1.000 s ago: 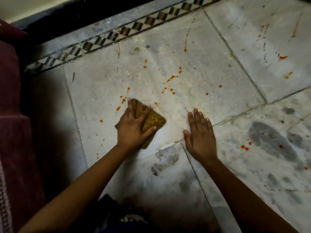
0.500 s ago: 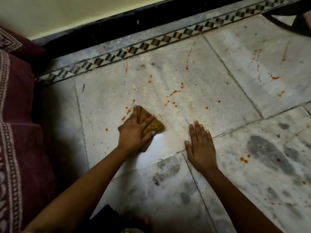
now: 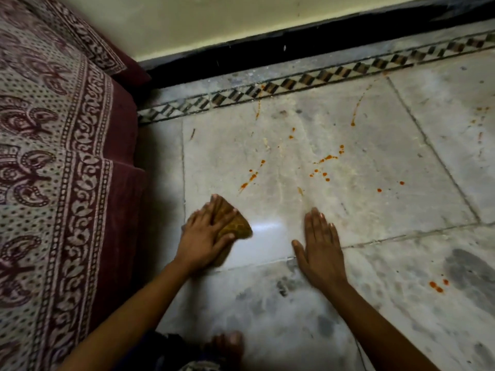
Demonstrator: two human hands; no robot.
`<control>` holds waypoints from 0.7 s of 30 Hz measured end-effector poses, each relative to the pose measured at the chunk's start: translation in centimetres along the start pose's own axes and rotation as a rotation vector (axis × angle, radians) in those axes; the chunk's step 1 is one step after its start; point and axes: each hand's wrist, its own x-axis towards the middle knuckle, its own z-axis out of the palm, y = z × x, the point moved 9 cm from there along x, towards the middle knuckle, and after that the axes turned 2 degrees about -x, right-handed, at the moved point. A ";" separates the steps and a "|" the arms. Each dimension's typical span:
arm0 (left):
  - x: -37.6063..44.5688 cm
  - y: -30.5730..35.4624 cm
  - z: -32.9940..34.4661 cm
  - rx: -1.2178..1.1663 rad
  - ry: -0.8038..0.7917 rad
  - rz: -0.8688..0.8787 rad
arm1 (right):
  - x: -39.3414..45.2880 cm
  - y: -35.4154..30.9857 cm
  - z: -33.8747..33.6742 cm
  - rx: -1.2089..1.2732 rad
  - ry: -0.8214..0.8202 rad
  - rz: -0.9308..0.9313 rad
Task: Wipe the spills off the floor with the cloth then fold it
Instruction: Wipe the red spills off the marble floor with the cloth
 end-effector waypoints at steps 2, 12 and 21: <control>2.3 -0.5 -0.7 -0.008 -0.045 -0.087 | 0.0 0.1 0.3 -0.026 -0.021 -0.021; -6.3 2.8 2.1 0.064 0.025 0.125 | 0.1 0.0 -0.1 -0.035 0.040 -0.069; 2.0 -1.1 0.5 0.059 -0.046 -0.174 | -0.3 0.2 0.3 -0.052 -0.008 -0.053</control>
